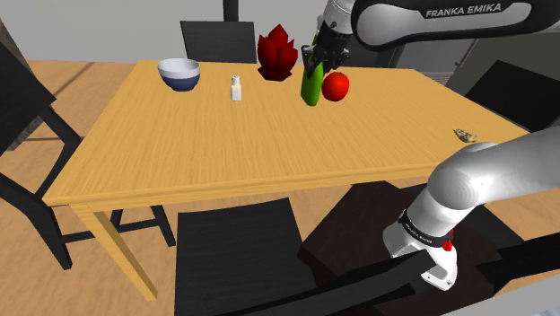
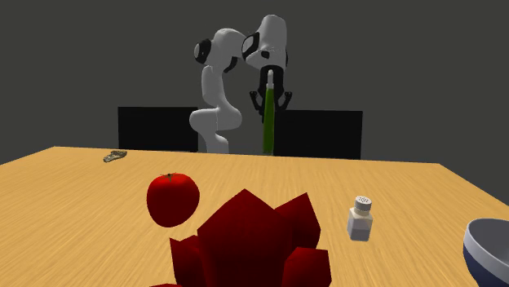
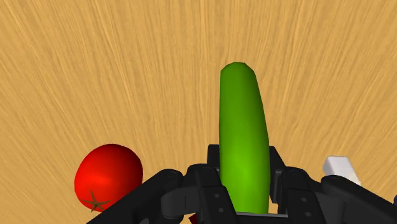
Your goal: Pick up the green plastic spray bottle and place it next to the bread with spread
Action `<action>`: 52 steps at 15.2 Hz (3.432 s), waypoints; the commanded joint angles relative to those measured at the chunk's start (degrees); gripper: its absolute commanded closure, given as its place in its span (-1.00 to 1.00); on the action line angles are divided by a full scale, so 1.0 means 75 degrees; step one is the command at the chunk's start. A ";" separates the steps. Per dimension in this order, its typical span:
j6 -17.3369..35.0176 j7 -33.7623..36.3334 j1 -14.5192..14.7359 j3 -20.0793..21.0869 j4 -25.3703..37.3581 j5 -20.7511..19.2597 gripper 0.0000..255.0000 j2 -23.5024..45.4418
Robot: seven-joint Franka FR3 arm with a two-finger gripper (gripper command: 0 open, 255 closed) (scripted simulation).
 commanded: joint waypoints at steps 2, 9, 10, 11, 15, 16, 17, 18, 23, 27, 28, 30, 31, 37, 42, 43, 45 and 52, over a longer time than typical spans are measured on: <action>-0.0289 -0.0067 -0.0004 -0.0033 0.0294 0.0010 1.00 0.0001; -0.0961 -0.0227 -0.0037 -0.0104 0.1051 0.0015 1.00 0.0073; -0.1056 -0.0248 -0.0044 -0.0112 0.1164 0.0014 1.00 0.0089; -0.1151 -0.0269 -0.0050 -0.0120 0.1279 0.0013 1.00 0.0107; -0.1529 -0.0348 -0.0080 -0.0144 0.1752 0.0005 1.00 0.0195; -0.1623 -0.0367 -0.0089 -0.0149 0.1873 0.0002 1.00 0.0221; -0.1718 -0.0385 -0.0097 -0.0153 0.1996 -0.0001 1.00 0.0248; -0.1812 -0.0403 -0.0106 -0.0157 0.2121 -0.0005 1.00 0.0277; -0.2286 -0.0490 -0.0156 -0.0166 0.2767 -0.0029 1.00 0.0444; -0.2669 -0.0553 -0.0200 -0.0161 0.3314 -0.0055 1.00 0.0605; -0.2766 -0.0568 -0.0212 -0.0159 0.3456 -0.0062 1.00 0.0649; -0.2960 -0.0597 -0.0236 -0.0151 0.3744 -0.0079 1.00 0.0742; -0.3058 -0.0611 -0.0248 -0.0146 0.3892 -0.0088 1.00 0.0792; -0.3659 -0.0688 -0.0328 -0.0097 0.4825 -0.0155 1.00 0.1125; -0.3631 -0.1428 -0.0317 -0.0819 0.4272 -0.0062 1.00 0.0484; -0.3616 -0.1607 -0.0316 -0.0996 0.4131 -0.0057 1.00 0.0334; -0.3593 -0.1961 -0.0321 -0.1342 0.3877 -0.0065 1.00 0.0057; -0.3573 -0.3182 -0.0391 -0.2528 0.3278 -0.0248 1.00 -0.0682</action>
